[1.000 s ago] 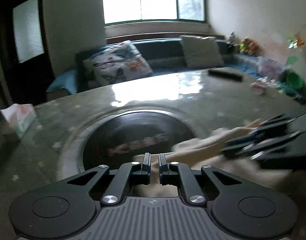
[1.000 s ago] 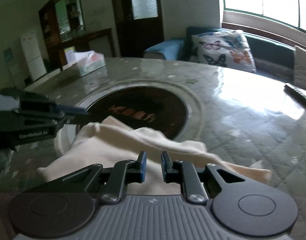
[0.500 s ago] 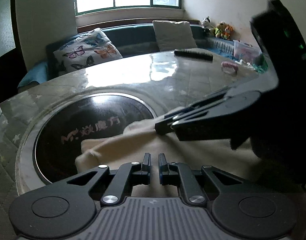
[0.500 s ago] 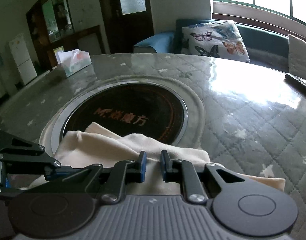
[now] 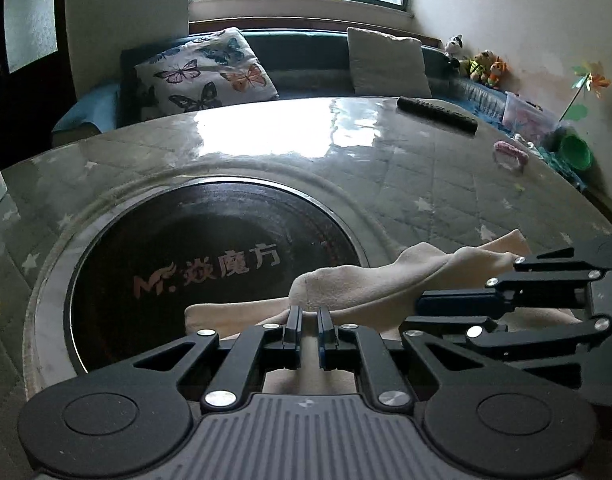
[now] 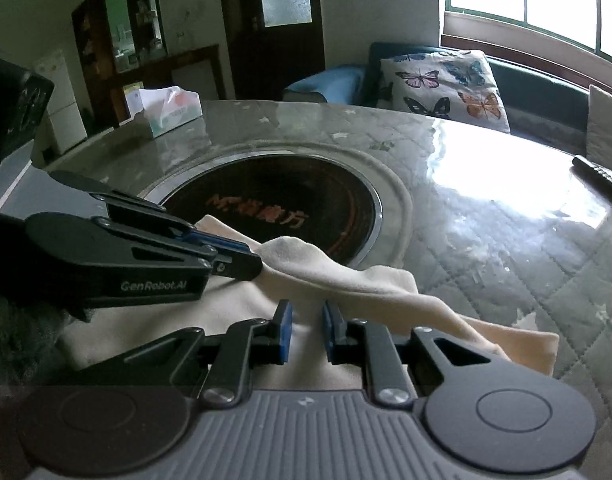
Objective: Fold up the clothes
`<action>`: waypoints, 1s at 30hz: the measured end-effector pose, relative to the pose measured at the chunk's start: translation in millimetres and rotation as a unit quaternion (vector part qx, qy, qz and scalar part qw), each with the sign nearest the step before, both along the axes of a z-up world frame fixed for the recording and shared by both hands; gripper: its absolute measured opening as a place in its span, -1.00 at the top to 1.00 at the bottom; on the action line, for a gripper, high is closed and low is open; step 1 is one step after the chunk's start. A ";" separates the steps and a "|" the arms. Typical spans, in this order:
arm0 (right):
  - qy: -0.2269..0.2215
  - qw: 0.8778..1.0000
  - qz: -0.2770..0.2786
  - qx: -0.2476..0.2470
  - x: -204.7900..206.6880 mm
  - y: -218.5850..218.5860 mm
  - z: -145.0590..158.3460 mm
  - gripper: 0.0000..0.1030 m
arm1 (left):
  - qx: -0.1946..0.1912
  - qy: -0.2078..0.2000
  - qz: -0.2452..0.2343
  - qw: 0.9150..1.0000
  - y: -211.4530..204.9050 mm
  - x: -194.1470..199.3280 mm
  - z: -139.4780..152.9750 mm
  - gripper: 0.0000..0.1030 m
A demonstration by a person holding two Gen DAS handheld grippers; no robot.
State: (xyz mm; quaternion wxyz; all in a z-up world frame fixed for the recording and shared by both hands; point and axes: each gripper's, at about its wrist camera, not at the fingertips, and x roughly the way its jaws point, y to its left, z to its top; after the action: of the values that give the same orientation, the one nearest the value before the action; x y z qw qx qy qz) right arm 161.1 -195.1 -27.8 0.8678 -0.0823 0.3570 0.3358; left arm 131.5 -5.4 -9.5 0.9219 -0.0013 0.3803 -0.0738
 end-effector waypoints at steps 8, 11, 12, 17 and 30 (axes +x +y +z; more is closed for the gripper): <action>-0.002 1.000 -0.003 0.002 -22.6 -24.4 10.6 0.69 | 0.002 -0.047 -0.034 0.998 -10.1 -32.9 13.5 0.81; 0.002 1.000 -0.005 -0.005 -30.7 -33.5 8.7 0.69 | 0.009 -0.050 -0.049 0.997 -18.1 -44.7 11.3 0.81; 0.003 1.000 -0.007 -0.005 -33.7 -36.0 8.6 0.68 | 0.013 -0.051 -0.052 0.997 -20.4 -48.2 10.4 0.81; 0.001 1.000 -0.007 -0.007 -52.0 -47.9 8.1 0.65 | 0.018 -0.054 -0.071 0.996 -29.0 -68.1 6.4 0.67; -0.019 1.000 -0.008 -0.001 -91.0 -82.6 10.6 0.35 | 0.016 -0.061 -0.064 0.996 -21.0 -101.4 -2.4 0.38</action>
State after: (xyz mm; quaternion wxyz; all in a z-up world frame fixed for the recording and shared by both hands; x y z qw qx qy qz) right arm 70.1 -277.7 -17.2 0.8769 -0.0865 0.3412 0.3273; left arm 30.1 -26.4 -12.0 0.9367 0.0424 0.3239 -0.1261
